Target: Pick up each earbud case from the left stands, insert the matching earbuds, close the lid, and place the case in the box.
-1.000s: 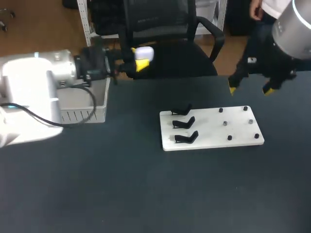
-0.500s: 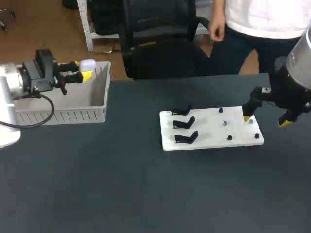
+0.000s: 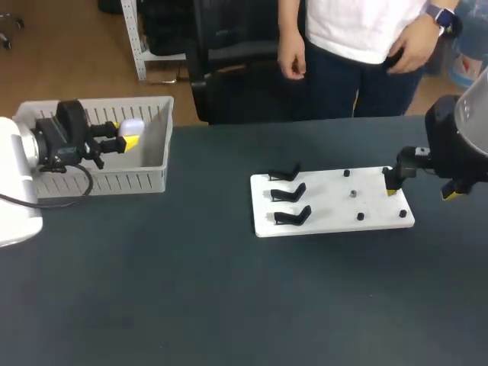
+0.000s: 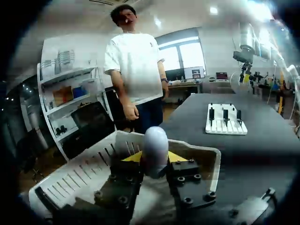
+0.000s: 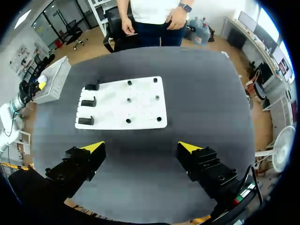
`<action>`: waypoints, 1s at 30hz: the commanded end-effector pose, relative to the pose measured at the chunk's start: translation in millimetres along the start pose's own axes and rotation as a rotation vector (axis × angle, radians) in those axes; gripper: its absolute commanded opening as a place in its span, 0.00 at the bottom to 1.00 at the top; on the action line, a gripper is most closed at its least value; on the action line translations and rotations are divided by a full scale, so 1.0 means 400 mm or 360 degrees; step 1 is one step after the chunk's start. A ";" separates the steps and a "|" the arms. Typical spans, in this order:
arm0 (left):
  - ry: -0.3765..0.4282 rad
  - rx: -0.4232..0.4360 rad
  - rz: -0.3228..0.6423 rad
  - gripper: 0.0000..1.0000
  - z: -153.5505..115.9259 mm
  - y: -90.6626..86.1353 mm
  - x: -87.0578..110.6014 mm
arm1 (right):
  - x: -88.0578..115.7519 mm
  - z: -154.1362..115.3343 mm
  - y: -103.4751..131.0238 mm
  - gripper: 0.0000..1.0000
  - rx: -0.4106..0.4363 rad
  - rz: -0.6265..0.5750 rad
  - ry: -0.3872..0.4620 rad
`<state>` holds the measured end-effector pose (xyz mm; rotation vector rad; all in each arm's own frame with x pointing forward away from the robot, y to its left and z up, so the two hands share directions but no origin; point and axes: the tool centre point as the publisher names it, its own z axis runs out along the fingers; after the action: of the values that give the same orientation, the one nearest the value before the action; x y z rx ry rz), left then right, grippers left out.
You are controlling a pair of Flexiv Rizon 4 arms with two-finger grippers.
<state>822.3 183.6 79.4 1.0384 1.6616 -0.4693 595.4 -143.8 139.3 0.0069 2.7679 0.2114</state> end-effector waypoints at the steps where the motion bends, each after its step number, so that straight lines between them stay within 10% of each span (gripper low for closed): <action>1: 0.0036 0.0028 -0.0011 0.13 0.034 0.000 0.005 | 0.003 0.005 0.004 1.00 0.0013 0.0000 -0.0139; 2: 0.0046 0.0030 -0.0019 0.68 0.035 -0.001 0.006 | 0.003 0.005 0.005 1.00 0.0014 -0.0002 -0.0138; 3: 0.0035 0.0025 -0.0019 1.00 0.036 -0.001 0.006 | 0.002 0.005 0.005 1.00 0.0016 -0.0003 -0.0137; 10: 0.0018 0.0002 -0.0003 1.00 0.008 -0.013 -0.031 | -0.008 -0.001 0.004 1.00 -0.0048 -0.0112 -0.0191; 30: 0.0122 0.0115 -0.0136 1.00 -0.052 -0.325 -0.180 | 0.003 -0.017 -0.037 1.00 -0.0441 -0.0700 -0.0209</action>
<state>731.4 108.4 127.2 1.1031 1.7815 -0.6097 595.9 -150.9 141.2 -0.5889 2.5098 0.3840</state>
